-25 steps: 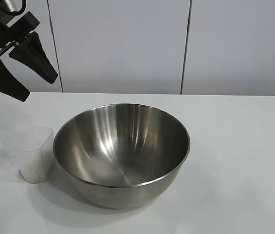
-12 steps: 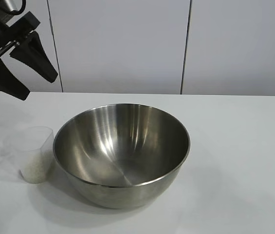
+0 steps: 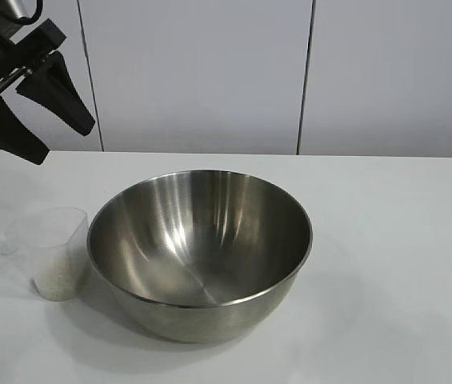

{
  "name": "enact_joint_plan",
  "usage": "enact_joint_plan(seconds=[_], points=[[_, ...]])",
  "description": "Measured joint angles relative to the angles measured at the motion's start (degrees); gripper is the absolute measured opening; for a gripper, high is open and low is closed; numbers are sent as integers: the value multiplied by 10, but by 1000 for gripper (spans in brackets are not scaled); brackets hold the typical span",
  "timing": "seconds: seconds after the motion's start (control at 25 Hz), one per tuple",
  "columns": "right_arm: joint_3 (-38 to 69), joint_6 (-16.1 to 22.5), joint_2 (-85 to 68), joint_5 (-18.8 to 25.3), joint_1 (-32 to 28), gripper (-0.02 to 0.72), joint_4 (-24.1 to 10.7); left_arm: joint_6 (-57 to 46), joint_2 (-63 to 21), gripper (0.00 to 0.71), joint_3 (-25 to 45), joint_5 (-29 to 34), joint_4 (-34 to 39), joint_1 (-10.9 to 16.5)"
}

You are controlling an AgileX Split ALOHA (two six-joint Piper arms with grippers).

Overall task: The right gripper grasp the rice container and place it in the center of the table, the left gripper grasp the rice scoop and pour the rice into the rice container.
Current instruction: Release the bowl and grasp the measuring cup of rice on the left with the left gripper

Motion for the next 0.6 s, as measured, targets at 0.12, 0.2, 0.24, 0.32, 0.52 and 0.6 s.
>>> enact_joint_plan(seconds=[0.12,0.2,0.24,0.32,0.52,0.6], points=[[0,0,0,0,0,408,0,0,0,507,0,0,0,0],[0,0,0,0,0,408,0,0,0,507,0,0,0,0],[0,0,0,0,0,408,0,0,0,507,0,0,0,0],[0,0,0,0,0,408,0,0,0,507,0,-1,0,0],[0,0,0,0,0,408,0,1,0,507,-1,-38,0,0],[0,0,0,0,0,408,0,11,0,507,-3,-67,4,0]])
